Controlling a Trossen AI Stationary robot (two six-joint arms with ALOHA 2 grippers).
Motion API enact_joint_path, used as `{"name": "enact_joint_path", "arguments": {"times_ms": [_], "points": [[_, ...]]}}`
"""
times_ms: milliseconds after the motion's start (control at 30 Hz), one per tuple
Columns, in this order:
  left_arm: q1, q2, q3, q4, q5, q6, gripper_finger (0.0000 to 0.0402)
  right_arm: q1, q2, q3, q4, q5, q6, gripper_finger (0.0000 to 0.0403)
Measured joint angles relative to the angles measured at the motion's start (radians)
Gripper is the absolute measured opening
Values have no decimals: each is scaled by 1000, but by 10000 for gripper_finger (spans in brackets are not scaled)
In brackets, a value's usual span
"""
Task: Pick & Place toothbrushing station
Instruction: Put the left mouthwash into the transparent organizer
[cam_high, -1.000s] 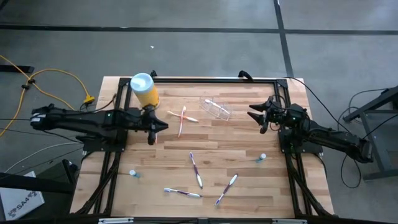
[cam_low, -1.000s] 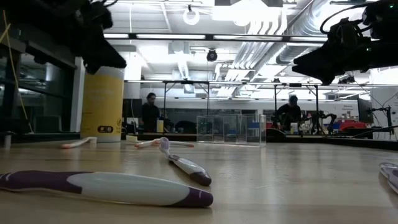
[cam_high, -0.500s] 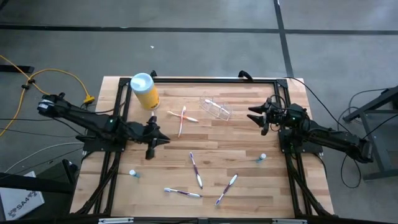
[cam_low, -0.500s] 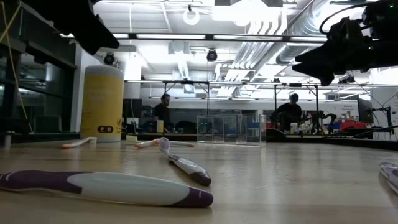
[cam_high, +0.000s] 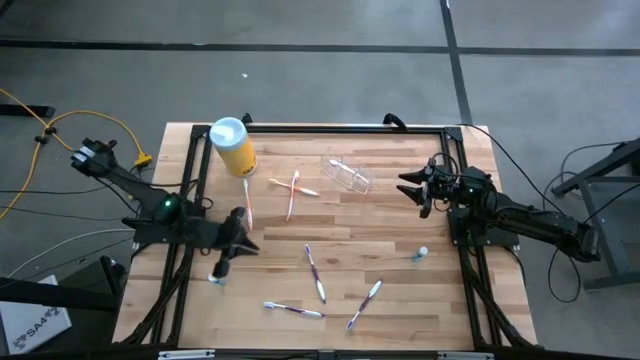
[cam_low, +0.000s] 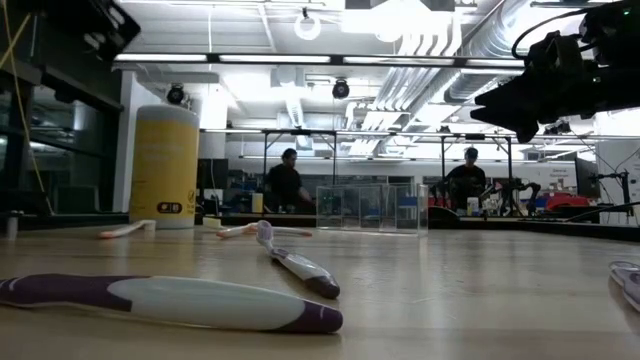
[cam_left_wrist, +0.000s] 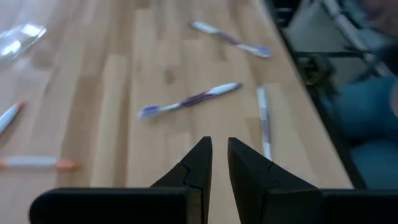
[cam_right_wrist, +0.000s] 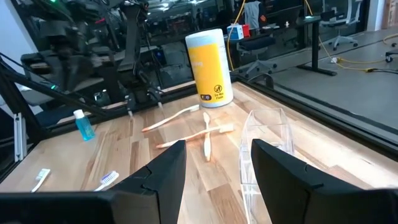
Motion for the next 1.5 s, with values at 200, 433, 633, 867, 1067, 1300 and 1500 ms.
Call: {"name": "enact_joint_path", "arguments": {"times_ms": [200,433,633,867,1067,1300,1500], "points": [[-100,0,2,-40,-3,15,47,0,0,0,-6,0,3,174],[-146,0,2,-96,-18,-8,47,0,0,0,-6,0,79,174],[-185,-3,4,-109,32,-35,47,0,0,0,-6,0,101,174],[-216,25,110,-321,36,-79,47,0,0,0,-5,14,132,174],[-283,82,198,-459,36,-6,47,-1,0,0,-12,40,159,174],[-394,151,198,-554,16,-13,47,-1,0,0,-12,79,205,174],[-448,166,198,-528,4,-35,47,-1,0,0,-12,83,206,174]]}}
